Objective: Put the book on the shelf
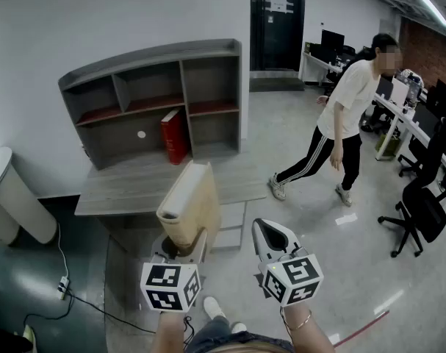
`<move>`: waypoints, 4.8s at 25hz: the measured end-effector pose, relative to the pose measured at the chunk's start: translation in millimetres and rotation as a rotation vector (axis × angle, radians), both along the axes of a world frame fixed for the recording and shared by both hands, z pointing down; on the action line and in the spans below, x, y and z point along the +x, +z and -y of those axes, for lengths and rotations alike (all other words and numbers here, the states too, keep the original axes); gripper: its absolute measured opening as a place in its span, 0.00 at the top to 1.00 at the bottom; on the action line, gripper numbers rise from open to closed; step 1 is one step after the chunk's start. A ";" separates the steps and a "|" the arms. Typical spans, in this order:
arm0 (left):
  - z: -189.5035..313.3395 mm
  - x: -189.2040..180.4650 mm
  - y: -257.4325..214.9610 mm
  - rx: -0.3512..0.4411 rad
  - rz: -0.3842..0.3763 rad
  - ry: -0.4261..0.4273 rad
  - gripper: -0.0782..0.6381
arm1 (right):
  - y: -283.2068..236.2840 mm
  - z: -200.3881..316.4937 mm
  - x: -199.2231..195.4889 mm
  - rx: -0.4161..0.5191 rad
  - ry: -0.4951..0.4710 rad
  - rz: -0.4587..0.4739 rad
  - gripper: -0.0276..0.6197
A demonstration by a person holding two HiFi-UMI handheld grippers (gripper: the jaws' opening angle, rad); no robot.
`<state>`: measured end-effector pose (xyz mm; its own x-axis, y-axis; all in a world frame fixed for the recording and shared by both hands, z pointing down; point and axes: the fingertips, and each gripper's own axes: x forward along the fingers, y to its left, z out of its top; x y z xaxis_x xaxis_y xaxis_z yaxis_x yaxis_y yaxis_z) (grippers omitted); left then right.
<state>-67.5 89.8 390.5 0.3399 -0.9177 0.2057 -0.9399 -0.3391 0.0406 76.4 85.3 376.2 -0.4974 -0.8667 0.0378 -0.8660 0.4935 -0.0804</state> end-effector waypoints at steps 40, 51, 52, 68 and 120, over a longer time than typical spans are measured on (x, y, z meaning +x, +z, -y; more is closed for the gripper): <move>194.3 -56.7 -10.9 0.000 -0.006 0.022 0.58 | 3.8 182.2 -57.2 -0.039 -0.003 0.022 0.94; 248.9 -53.4 -17.2 0.018 0.017 0.079 0.58 | -0.1 224.2 -63.0 -0.040 0.055 0.003 0.94; 253.0 -52.2 -16.9 0.016 0.015 0.080 0.58 | -0.4 227.1 -61.6 -0.043 0.059 0.003 0.94; 365.3 -32.7 -34.4 0.048 0.015 0.075 0.58 | -3.7 317.2 -47.4 -0.040 0.072 -0.004 0.94; 642.1 27.8 -62.2 0.085 0.044 0.004 0.58 | 10.7 542.5 -3.7 -0.108 0.013 -0.063 0.94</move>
